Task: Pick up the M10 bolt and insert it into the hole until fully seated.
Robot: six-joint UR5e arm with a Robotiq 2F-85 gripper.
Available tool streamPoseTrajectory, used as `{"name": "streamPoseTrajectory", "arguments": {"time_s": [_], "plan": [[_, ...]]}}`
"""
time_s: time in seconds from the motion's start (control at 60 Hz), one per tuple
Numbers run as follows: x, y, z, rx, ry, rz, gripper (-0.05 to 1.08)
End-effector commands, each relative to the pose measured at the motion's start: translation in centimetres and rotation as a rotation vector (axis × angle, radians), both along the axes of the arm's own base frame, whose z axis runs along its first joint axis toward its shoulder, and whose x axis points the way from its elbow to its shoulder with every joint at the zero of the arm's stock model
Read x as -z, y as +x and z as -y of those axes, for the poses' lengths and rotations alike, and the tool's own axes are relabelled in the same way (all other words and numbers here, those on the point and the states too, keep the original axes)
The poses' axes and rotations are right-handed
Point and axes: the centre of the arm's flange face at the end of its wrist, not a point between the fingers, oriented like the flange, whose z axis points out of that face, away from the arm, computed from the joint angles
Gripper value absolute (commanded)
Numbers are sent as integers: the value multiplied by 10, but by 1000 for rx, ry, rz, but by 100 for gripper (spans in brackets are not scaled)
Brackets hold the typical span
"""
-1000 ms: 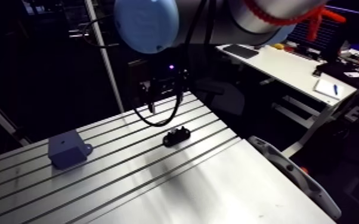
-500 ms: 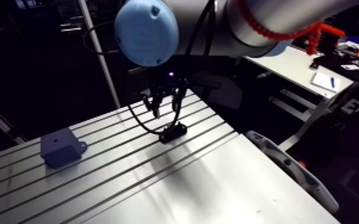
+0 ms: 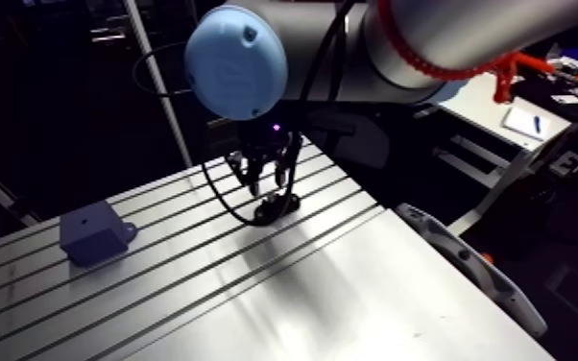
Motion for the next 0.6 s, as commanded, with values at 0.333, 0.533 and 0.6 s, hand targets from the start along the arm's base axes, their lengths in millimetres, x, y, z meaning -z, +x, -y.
{"name": "streamPoseTrajectory", "arguments": {"time_s": [0.333, 0.533, 0.6], "plan": [[9, 3, 1, 3, 6, -7, 50], [10, 3, 2, 1, 6, -9, 50], [12, 5, 3, 1, 3, -6, 50]]}}
